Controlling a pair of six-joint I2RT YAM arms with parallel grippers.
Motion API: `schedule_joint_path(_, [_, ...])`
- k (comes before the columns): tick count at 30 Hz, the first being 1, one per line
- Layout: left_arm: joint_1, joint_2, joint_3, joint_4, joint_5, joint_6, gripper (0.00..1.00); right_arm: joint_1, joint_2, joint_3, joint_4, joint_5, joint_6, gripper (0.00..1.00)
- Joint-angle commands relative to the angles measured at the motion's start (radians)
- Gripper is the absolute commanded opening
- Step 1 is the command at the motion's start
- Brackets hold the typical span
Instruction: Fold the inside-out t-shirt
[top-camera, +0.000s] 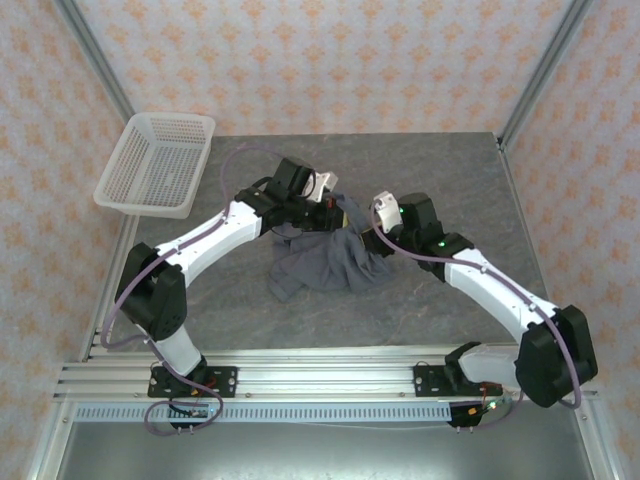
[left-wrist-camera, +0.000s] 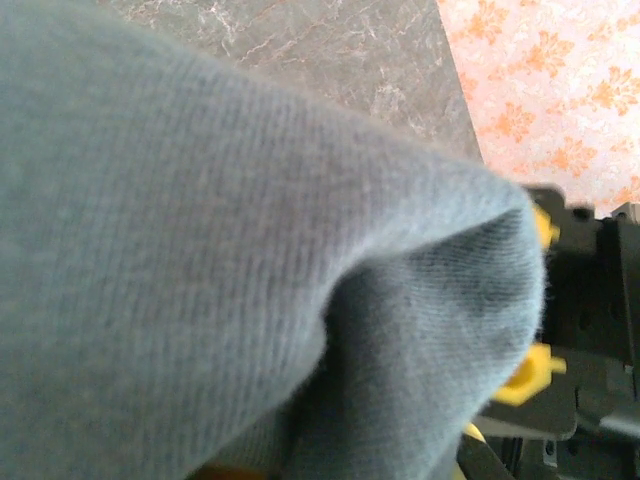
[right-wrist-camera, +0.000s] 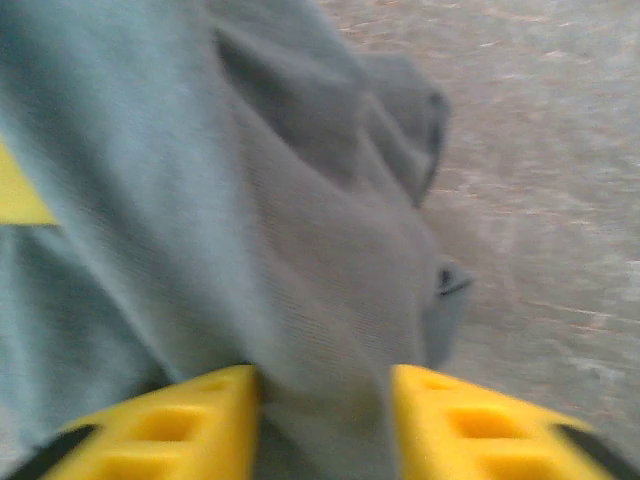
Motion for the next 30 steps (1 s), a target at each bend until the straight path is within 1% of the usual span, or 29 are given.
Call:
schedule_joint_path(1, [-0.004, -0.026, 0.056, -0.054, 0.009, 0.055, 0.0, -0.017, 0.023, 0.066, -0.012, -0.227, 0.012, 0.05])
schedule_joint_path(2, [0.0, -0.027, 0.061, -0.088, -0.032, 0.067, 0.0, -0.029, 0.025, 0.08, -0.024, -0.297, 0.029, 0.0])
schedule_joint_path(3, [0.009, -0.029, 0.062, -0.112, -0.072, 0.071, 0.0, -0.039, 0.019, 0.087, -0.028, -0.383, 0.053, 0.0])
schedule_joint_path(5, [0.045, -0.032, 0.049, -0.132, -0.143, 0.061, 0.0, -0.049, -0.004, 0.088, -0.005, -0.507, 0.134, 0.0])
schedule_joint_path(7, [0.078, -0.033, 0.028, -0.113, -0.152, 0.055, 0.0, -0.05, -0.035, 0.069, 0.082, -0.62, 0.258, 0.0])
schedule_joint_path(9, [0.091, -0.027, 0.021, -0.084, -0.132, 0.056, 0.0, -0.051, -0.056, 0.024, 0.23, -0.678, 0.414, 0.0])
schedule_joint_path(10, [0.091, -0.018, 0.029, -0.086, -0.129, 0.059, 0.03, -0.049, -0.09, 0.002, 0.301, -0.677, 0.478, 0.0])
schedule_joint_path(12, [0.09, -0.002, 0.034, -0.064, -0.105, 0.047, 0.2, -0.051, -0.124, -0.055, 0.445, -0.617, 0.607, 0.0])
schedule_joint_path(13, [0.09, -0.006, 0.025, -0.045, -0.105, 0.038, 0.23, -0.051, -0.133, -0.072, 0.476, -0.589, 0.636, 0.0])
schedule_joint_path(15, [0.094, -0.038, -0.008, -0.006, -0.119, 0.02, 0.33, -0.051, -0.141, -0.088, 0.486, -0.522, 0.656, 0.0])
schedule_joint_path(18, [0.104, -0.131, -0.063, -0.017, -0.177, -0.002, 0.46, -0.052, -0.134, -0.092, 0.477, -0.481, 0.647, 0.0])
schedule_joint_path(21, [0.1, -0.26, -0.156, -0.034, -0.237, -0.063, 0.51, -0.051, -0.119, -0.089, 0.488, -0.47, 0.65, 0.0])
schedule_joint_path(23, [0.064, -0.334, -0.206, -0.067, -0.293, -0.093, 0.52, -0.052, -0.105, -0.083, 0.49, -0.479, 0.646, 0.0])
schedule_joint_path(24, [0.032, -0.356, -0.223, -0.089, -0.321, -0.103, 0.52, -0.052, -0.098, -0.082, 0.491, -0.483, 0.647, 0.0])
schedule_joint_path(27, [-0.051, -0.334, -0.25, -0.106, -0.341, -0.137, 0.52, -0.052, -0.078, -0.082, 0.502, -0.501, 0.648, 0.0])
schedule_joint_path(30, [-0.077, -0.276, -0.297, -0.008, -0.343, -0.193, 0.52, -0.052, -0.068, -0.079, 0.502, -0.508, 0.649, 0.0])
